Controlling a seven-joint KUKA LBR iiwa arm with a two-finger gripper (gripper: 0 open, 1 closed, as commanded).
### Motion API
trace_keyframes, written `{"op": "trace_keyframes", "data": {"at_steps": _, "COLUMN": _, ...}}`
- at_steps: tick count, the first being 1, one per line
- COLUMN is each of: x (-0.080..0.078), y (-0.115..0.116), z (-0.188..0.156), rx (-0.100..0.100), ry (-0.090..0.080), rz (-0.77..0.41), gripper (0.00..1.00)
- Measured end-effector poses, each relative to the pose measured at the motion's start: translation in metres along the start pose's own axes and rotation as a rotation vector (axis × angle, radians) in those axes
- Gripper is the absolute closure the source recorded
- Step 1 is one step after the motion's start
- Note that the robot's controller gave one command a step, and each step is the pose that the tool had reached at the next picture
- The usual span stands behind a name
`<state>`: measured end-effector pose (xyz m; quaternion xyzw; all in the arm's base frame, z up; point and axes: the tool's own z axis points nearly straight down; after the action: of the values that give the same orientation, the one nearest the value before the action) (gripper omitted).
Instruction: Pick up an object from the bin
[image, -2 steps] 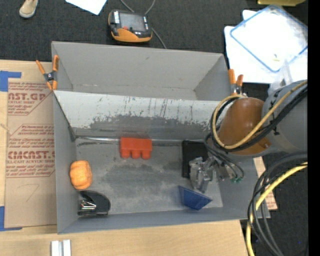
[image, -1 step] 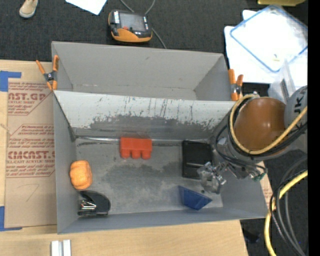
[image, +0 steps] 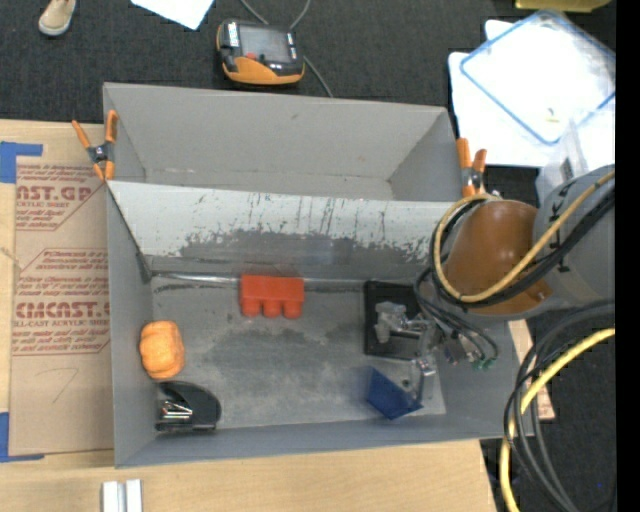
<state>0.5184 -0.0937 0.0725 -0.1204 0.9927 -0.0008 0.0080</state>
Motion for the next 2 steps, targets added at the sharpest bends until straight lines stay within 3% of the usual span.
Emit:
{"op": "trace_keyframes", "data": {"at_steps": 1, "x": -0.001, "y": 0.0, "z": 0.003, "rx": 0.0, "ry": 0.0, "rz": 0.0, "gripper": 0.0}}
{"op": "trace_keyframes", "data": {"at_steps": 2, "x": -0.011, "y": -0.009, "z": 0.002, "rx": 0.0, "ry": -0.004, "rz": -0.07, "gripper": 1.0}}
